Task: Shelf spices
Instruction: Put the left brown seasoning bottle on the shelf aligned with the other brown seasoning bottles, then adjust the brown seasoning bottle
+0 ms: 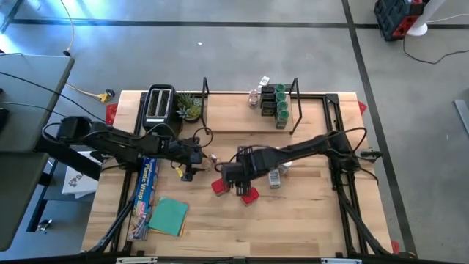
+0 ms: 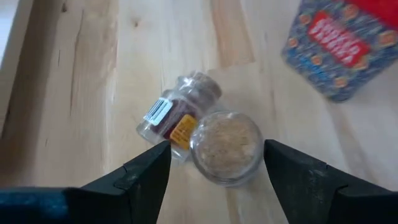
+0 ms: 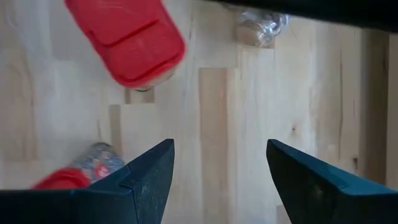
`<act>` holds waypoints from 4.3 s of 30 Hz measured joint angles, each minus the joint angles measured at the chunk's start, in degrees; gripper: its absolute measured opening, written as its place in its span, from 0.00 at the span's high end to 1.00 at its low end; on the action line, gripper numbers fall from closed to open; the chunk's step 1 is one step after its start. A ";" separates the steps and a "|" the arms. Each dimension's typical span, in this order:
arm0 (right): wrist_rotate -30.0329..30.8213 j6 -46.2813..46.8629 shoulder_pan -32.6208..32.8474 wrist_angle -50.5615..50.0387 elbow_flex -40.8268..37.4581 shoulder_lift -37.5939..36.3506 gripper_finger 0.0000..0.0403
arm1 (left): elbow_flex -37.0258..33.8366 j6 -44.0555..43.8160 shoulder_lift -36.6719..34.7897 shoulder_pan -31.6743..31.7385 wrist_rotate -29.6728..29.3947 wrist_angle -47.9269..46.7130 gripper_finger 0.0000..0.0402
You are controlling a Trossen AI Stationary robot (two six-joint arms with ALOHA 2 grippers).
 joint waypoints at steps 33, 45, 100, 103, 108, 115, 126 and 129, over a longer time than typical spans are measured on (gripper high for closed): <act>33.40 38.17 16.52 -25.97 -0.07 -6.63 0.38 | 17.00 -9.02 -0.74 1.98 -1.91 -9.79 0.58; 37.32 45.76 18.98 -30.23 -0.07 -7.82 0.38 | 43.46 5.41 22.76 14.16 3.51 -10.48 0.58; 9.16 -4.70 -11.09 5.86 -0.09 -8.15 0.40 | 61.22 6.02 -2.67 27.89 5.83 -35.26 0.36; 5.74 -1.70 -17.82 7.82 -0.09 -8.15 0.45 | 60.12 1.99 -7.77 27.32 5.85 -37.33 0.36; 2.00 2.02 -26.10 7.80 -0.09 -8.15 0.61 | 56.16 -1.17 -14.32 25.94 5.73 -38.70 0.36; -1.66 4.59 -31.77 6.88 -1.24 -7.06 0.83 | 47.38 -4.15 -21.42 23.57 5.00 -38.23 0.36; -1.62 4.43 -35.25 7.26 -2.82 -5.59 0.99 | 38.19 -6.95 -27.69 23.24 1.55 -37.46 0.36; -1.82 4.43 -36.05 6.61 -2.86 -4.69 1.00 | 37.37 -7.40 -28.59 23.24 1.58 -37.02 0.36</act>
